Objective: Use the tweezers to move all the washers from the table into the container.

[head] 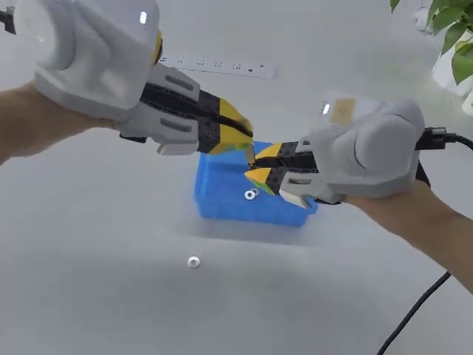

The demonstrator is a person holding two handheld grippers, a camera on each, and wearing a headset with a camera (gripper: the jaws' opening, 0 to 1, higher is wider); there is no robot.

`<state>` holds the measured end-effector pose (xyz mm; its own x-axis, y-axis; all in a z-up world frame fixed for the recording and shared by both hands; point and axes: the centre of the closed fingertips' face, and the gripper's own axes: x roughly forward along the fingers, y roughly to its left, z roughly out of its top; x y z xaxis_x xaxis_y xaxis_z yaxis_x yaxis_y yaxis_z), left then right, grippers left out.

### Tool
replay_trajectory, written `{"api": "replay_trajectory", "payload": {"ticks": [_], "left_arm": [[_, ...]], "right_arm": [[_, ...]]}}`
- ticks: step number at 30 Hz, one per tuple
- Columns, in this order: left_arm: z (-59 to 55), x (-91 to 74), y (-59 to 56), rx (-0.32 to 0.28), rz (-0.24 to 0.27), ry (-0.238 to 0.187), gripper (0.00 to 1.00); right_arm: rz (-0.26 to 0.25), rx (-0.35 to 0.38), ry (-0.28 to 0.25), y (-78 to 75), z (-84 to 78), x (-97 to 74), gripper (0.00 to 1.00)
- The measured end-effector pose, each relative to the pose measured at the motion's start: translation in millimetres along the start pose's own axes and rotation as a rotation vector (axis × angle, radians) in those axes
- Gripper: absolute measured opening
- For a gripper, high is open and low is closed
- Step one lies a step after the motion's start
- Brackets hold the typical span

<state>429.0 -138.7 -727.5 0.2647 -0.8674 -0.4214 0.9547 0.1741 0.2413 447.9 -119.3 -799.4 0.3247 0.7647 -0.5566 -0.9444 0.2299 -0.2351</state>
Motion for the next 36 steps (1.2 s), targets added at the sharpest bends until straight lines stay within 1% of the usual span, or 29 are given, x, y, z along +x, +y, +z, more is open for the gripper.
{"api": "replay_trajectory", "payload": {"ticks": [5, 7, 8, 10, 11, 13, 16, 20, 21, 25, 28, 31, 32, 33, 35, 36], "left_arm": [[-13.8, 7.6, 6.6, -0.025, -0.008, 0.022, 0.06], [-19.5, 10.5, 7.5, -0.062, -0.019, 0.021, 0.06], [-24.9, 12.5, 9.0, -0.065, -0.02, 0.032, 0.06], [-30.6, 15.0, 8.4, -0.07, -0.03, 0.047, 0.06], [-32.4, 16.2, 8.4, -0.069, -0.032, 0.049, 0.06], [-34.5, 18.2, 8.1, -0.082, -0.039, 0.046, 0.06], [-37.5, 21.5, 7.8, -0.092, -0.04, 0.051, 0.06], [-41.9, 23.7, 9.0, -0.104, -0.036, 0.055, 0.06], [-43.5, 24.4, 9.4, -0.108, -0.034, 0.062, 0.06], [-40.1, 23.7, 7.3, -0.105, -0.036, 0.058, 0.06], [-35.4, 18.8, 4.0, -0.084, -0.034, 0.066, 0.06], [-29.5, 11.8, -1.7, -0.062, -0.033, 0.068, 0.06], [-27.1, 7.7, -5.0, -0.048, -0.034, 0.073, 0.06], [-26.2, 6.2, -6.0, -0.042, -0.034, 0.074, 0.06], [-19.8, -1.7, -12.3, -0.024, -0.031, 0.078, 0.06], [-15.9, -7.8, -15.1, -0.016, -0.026, 0.076, 0.06]], "right_arm": [[0.004, 0.017, 0.019, -3.9, -10.5, 10.2, 0.1], [0.006, 0.032, 0.029, -4.9, -15.1, 13.7, 0.1], [0.007, 0.035, 0.04, -4.9, -18.1, 15.5, 0.1], [0.007, 0.029, 0.058, -4.5, -24.6, 19.3, 0.1], [0.012, 0.035, 0.064, -3.4, -27.2, 20.6, 0.1], [0.007, 0.039, 0.068, -2.8, -29.3, 21.8, 0.1], [0.008, 0.067, 0.074, -2.3, -33.1, 22.7, 0.11], [0.002, 0.08, 0.087, -2.8, -37.4, 23.2, 0.11], [0.002, 0.087, 0.095, -2.5, -39.3, 23.3, 0.11], [0.0, 0.092, 0.092, -1.2, -37.7, 19.7, 0.12], [-0.014, 0.099, 0.075, -1.3, -32.5, 14.3, 0.12], [-0.02, 0.097, 0.043, 1.2, -21.8, 8.7, 0.12], [-0.023, 0.081, 0.032, 2.3, -17.6, 7.1, 0.12], [-0.024, 0.068, 0.023, 4.7, -12.0, 4.6, 0.12], [-0.018, 0.05, -0.006, 9.1, -1.9, 1.3, 0.13], [-0.018, 0.043, -0.008, 11.0, 0.8, -0.2, 0.13]]}}
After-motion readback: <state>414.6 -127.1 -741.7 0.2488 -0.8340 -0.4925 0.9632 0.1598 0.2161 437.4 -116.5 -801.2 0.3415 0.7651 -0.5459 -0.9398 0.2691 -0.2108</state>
